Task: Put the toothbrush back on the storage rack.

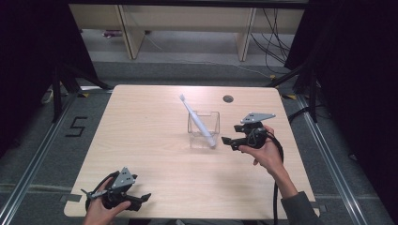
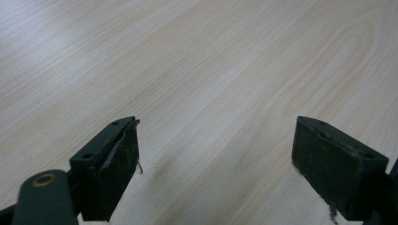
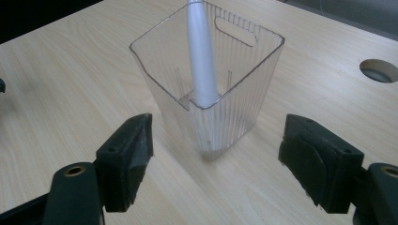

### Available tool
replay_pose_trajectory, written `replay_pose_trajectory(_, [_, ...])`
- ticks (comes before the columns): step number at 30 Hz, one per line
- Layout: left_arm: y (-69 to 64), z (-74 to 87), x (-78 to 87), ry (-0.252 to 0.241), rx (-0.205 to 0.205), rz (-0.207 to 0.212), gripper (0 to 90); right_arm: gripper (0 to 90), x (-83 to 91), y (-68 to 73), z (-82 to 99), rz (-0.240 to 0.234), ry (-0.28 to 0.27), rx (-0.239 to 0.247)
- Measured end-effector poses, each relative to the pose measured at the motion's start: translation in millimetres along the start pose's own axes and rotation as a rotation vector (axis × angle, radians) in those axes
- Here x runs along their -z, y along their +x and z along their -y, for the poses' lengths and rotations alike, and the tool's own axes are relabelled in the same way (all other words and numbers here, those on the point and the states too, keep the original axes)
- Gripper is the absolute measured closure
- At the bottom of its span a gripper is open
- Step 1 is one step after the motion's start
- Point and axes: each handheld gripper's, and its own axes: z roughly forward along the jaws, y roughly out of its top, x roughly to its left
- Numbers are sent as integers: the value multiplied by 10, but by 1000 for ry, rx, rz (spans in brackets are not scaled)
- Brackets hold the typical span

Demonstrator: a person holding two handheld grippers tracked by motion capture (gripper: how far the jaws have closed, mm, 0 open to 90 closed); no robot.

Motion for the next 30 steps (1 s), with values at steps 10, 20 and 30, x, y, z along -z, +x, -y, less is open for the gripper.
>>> replay_pose_trajectory(10, [-9,7,10,-3,12,-5,149,263,-8,26,129,16,14,-26])
replay_pose_trajectory(20, [-11,8,9,-1,9,0,149,263,-5,29,295,28,13,-11])
replay_pose_trajectory(30, [-13,11,5,-2,12,-3,149,263,3,75,470,21,13,-3])
